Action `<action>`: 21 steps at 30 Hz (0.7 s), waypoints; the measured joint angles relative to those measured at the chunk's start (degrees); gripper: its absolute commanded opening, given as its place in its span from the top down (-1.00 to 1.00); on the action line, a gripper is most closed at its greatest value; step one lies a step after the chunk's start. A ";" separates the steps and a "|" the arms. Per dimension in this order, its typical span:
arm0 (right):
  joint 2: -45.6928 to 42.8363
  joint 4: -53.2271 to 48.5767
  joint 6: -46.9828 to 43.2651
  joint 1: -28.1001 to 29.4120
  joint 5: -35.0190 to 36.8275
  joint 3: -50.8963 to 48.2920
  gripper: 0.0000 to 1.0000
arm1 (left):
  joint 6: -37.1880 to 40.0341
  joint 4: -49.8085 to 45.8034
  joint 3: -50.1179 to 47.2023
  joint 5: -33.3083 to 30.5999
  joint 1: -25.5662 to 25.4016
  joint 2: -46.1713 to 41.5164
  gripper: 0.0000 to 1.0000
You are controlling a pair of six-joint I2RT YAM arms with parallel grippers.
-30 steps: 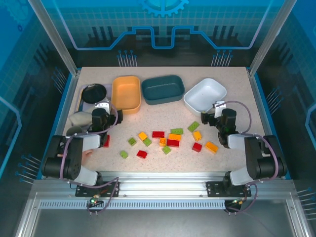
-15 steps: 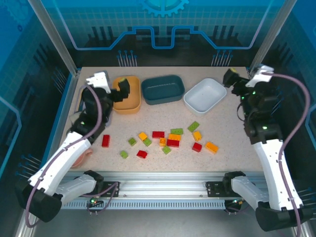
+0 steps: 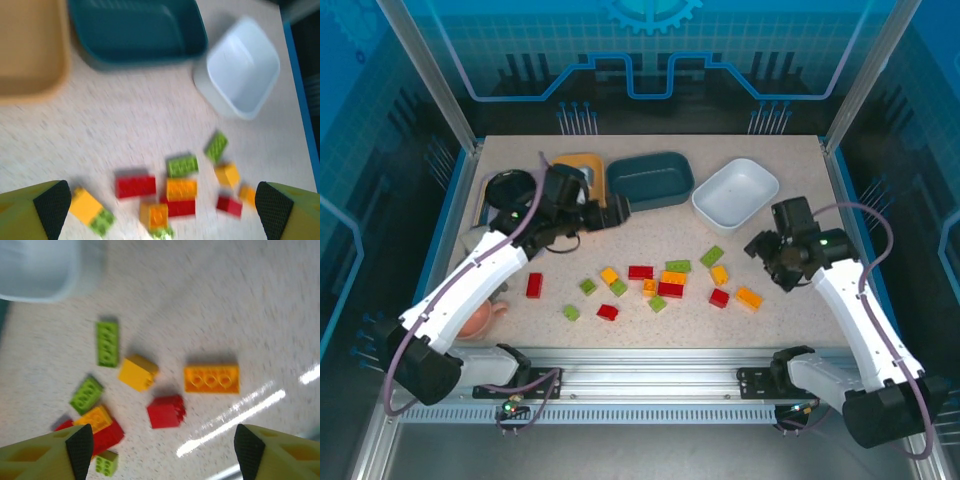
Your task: Sort the legos into containers by color
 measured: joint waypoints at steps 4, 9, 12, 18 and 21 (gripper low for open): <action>4.66 0.76 4.04 -0.28 -2.86 -3.63 -0.79 | 0.09 -0.81 -3.28 2.29 -6.21 0.72 -0.96; 13.03 2.08 0.02 -0.92 -3.93 -4.42 -0.86 | -0.37 -0.68 -5.07 3.10 -11.30 2.21 -0.96; 15.80 2.86 -3.72 -1.33 -4.07 -6.45 -0.88 | -1.05 -0.09 -5.31 3.34 -12.48 2.73 -0.96; 20.22 6.84 -11.37 -3.96 -6.91 -12.15 -0.89 | -1.92 2.75 -5.88 4.90 -13.49 3.45 -0.96; 22.25 9.40 -14.23 -4.07 -8.00 -12.20 -0.89 | -2.80 4.90 -6.67 6.45 -13.51 3.69 -0.96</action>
